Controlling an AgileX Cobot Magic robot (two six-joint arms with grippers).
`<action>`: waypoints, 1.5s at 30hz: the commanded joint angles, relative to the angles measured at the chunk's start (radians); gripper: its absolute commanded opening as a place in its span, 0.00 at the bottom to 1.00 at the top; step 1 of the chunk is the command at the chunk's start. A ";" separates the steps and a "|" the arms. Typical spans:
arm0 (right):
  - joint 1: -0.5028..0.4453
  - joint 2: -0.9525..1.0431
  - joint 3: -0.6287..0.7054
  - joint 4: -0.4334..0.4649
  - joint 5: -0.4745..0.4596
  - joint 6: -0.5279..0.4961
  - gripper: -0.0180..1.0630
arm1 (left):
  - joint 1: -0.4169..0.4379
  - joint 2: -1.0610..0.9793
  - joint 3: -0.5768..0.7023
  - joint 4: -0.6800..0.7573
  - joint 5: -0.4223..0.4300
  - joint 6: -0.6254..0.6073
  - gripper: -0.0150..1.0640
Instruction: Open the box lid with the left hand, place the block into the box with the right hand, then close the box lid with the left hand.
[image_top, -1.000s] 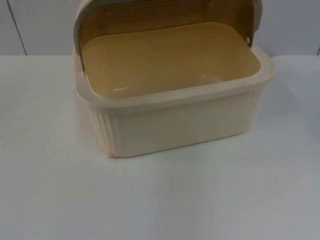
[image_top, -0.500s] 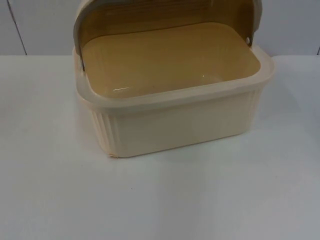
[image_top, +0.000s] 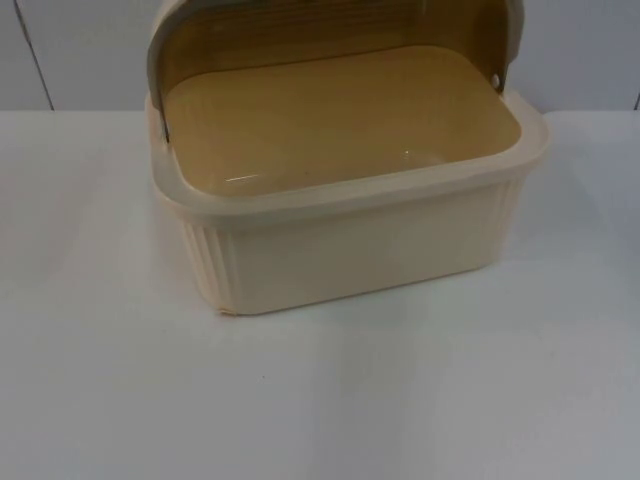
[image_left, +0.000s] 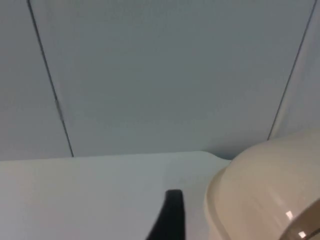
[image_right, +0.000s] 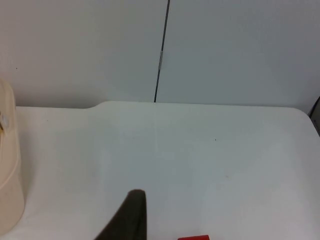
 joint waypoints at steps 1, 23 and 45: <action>0.003 -0.003 -0.009 0.000 0.000 0.001 0.99 | -0.006 -0.017 0.003 -0.012 -0.028 -0.007 0.64; 0.003 0.066 -0.011 -0.032 -0.089 0.012 0.99 | -0.006 -0.030 0.003 -0.013 0.109 -0.005 0.55; -0.191 0.523 -0.073 0.256 -0.195 -0.067 0.99 | -0.006 -0.051 0.003 -0.027 0.112 -0.005 0.55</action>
